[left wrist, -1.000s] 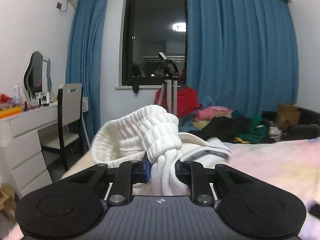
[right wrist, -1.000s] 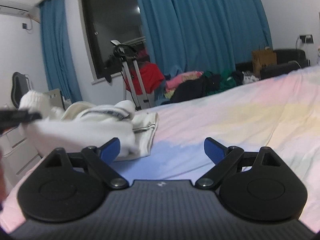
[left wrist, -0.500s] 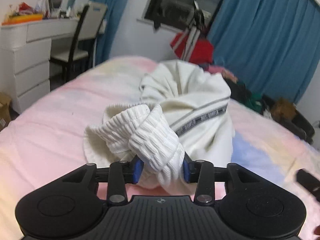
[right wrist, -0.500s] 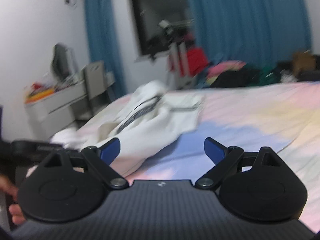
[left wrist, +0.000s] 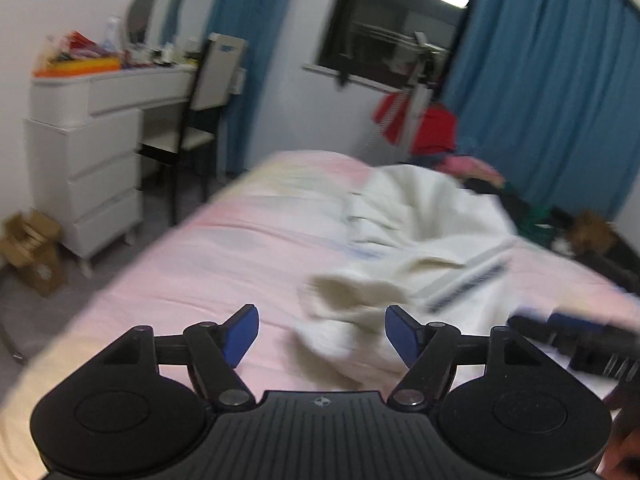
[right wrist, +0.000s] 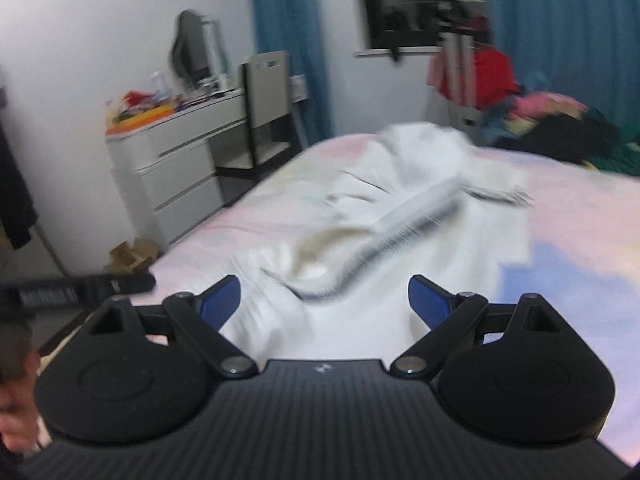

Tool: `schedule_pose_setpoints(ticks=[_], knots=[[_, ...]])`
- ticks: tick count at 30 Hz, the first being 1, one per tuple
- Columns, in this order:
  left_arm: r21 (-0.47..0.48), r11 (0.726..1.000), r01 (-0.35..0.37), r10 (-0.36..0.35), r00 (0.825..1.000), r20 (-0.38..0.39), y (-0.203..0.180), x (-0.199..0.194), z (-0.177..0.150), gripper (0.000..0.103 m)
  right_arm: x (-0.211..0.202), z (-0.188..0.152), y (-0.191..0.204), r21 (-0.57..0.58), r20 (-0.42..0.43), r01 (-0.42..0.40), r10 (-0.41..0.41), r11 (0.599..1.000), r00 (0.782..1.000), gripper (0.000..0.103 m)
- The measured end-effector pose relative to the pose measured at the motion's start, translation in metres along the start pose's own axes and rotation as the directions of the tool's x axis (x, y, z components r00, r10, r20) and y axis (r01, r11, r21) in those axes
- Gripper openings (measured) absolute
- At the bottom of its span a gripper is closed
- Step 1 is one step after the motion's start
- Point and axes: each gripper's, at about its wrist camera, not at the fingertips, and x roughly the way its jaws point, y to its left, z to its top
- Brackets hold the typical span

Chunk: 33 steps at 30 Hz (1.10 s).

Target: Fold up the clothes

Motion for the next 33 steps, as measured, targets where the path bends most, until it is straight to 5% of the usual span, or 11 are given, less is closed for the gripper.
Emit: schedule_pose_setpoints(ticks=[7,9,15,18,20,22,28,33], knots=[[-0.041,0.999,-0.01,0.007,0.997,-0.076,0.038,0.035,0.005,0.072,0.099,0.04,0.065,-0.172,-0.188,-0.061,0.028,0.983,0.982,0.089],[-0.051,0.999,-0.005,0.001,0.997,-0.08,0.046,0.043,0.004,0.072,0.116,0.042,0.076,-0.229,-0.248,-0.073,0.015,0.971,0.969,0.074],[-0.071,0.997,-0.015,0.008,0.996,-0.09,0.053,0.064,0.003,0.072,0.143,0.038,0.098,-0.384,-0.343,-0.092,-0.049,0.919,0.938,0.073],[-0.074,0.997,-0.015,0.008,0.996,-0.085,0.051,0.069,0.004,0.072,0.155,0.028,0.094,-0.406,-0.404,-0.076,-0.104,0.911,0.909,0.045],[-0.091,0.996,-0.001,-0.005,0.998,-0.062,0.052,0.068,0.006,0.072,0.152,0.023,0.09,-0.411,-0.393,-0.055,-0.123,0.91,0.911,0.022],[-0.108,0.994,0.013,-0.017,0.999,-0.039,0.052,0.066,0.008,0.072,0.14,0.022,0.085,-0.404,-0.357,-0.02,-0.138,0.914,0.924,0.016],[-0.175,0.982,0.069,-0.062,0.997,0.047,0.055,0.058,0.014,0.072,0.066,0.035,0.06,-0.347,-0.159,0.13,-0.195,0.929,0.968,0.014],[-0.224,0.959,0.171,-0.147,0.982,0.123,0.055,0.037,0.015,0.076,-0.021,0.031,0.007,-0.176,-0.009,0.263,-0.268,0.949,0.963,0.014]])
